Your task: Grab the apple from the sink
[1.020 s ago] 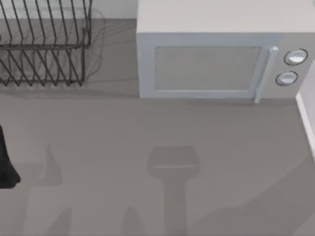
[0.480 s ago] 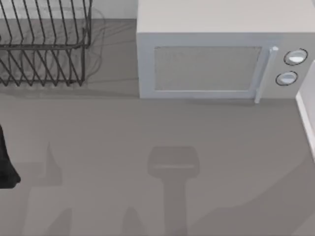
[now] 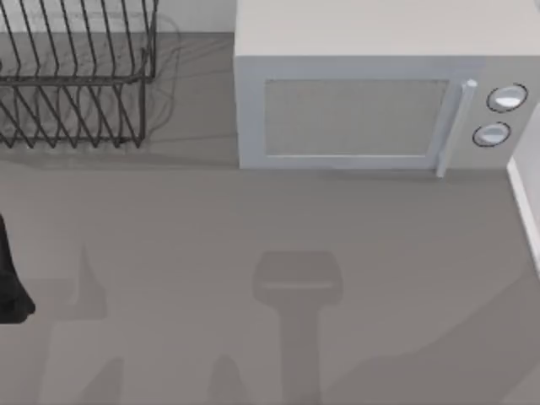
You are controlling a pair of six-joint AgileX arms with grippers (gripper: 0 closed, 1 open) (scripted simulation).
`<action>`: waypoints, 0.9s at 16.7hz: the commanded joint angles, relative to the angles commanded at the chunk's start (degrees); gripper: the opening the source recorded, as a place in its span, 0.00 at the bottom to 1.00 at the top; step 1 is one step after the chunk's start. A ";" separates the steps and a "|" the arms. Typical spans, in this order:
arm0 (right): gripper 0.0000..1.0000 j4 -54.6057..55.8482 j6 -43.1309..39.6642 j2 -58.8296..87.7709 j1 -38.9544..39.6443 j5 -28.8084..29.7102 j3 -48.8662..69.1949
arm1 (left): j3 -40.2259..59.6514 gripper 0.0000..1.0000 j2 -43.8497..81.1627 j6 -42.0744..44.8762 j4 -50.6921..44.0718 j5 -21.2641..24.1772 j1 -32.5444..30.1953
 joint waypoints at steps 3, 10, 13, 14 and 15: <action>0.00 -3.88 -0.12 -1.00 -0.11 -0.02 3.24 | 0.00 1.00 0.00 0.00 0.00 0.00 0.00; 0.00 -30.79 -0.57 -8.39 -0.46 -0.10 20.69 | 0.00 1.00 0.00 0.00 0.00 0.00 0.00; 0.00 -42.92 -0.61 -12.76 -0.43 -0.13 28.14 | 0.00 1.00 0.00 0.00 0.00 0.00 0.00; 0.00 -45.97 -0.60 -14.07 -0.41 -0.14 30.18 | 0.00 1.00 0.00 0.00 0.00 0.00 0.00; 0.00 -48.44 -0.60 -15.23 -0.39 -0.15 31.94 | 0.00 1.00 0.00 0.00 0.00 0.00 0.00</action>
